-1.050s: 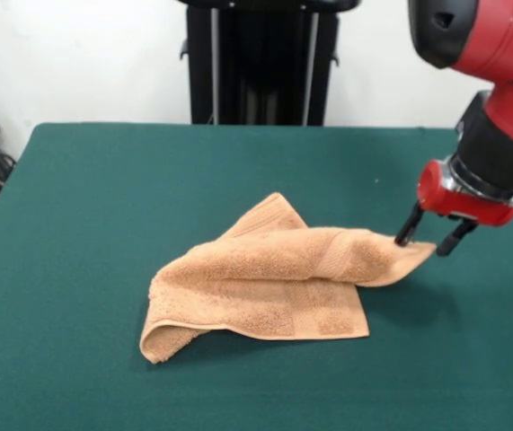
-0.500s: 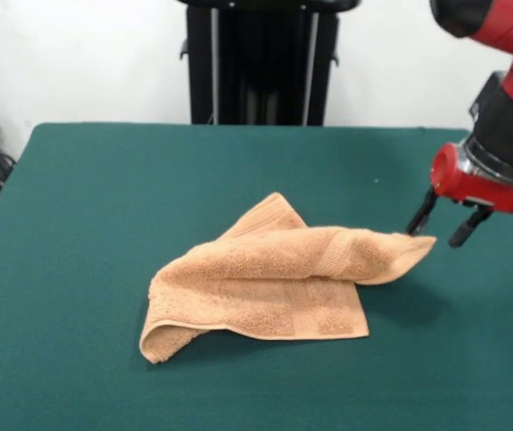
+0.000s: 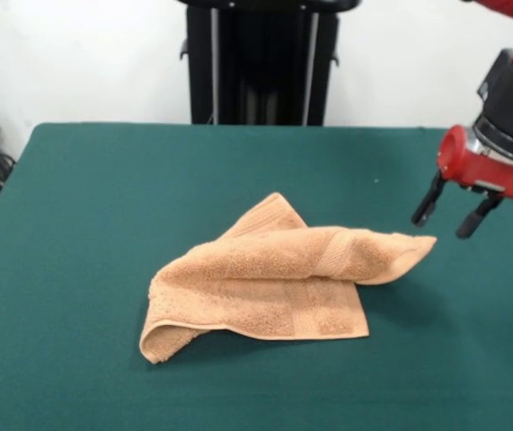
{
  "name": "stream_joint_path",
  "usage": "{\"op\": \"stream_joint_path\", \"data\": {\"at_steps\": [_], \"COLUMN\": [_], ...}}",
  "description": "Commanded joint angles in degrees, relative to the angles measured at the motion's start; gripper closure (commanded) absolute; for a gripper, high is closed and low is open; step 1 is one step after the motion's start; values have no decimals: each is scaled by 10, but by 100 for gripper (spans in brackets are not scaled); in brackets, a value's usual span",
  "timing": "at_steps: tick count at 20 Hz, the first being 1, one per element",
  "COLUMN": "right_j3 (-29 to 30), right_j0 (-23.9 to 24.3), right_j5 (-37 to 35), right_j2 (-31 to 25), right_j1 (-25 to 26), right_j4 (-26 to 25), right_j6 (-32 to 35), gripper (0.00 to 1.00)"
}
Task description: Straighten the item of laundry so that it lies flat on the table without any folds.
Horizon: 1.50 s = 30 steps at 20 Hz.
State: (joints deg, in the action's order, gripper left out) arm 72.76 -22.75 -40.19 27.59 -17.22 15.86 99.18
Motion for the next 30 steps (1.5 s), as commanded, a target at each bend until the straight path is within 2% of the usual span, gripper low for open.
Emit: {"op": "stream_joint_path", "data": {"at_steps": [1,8,16,30], "right_j3": [41,46,39,50], "right_j0": [-8,8,15,17], "right_j5": [-14,-15,-33,-11], "right_j2": [-16,-45,-55,-63], "right_j1": [5,12,17,21], "right_j4": [-3,9,12,17], "right_j6": [149,136,129,132], "gripper": [0,0,0,0]}}
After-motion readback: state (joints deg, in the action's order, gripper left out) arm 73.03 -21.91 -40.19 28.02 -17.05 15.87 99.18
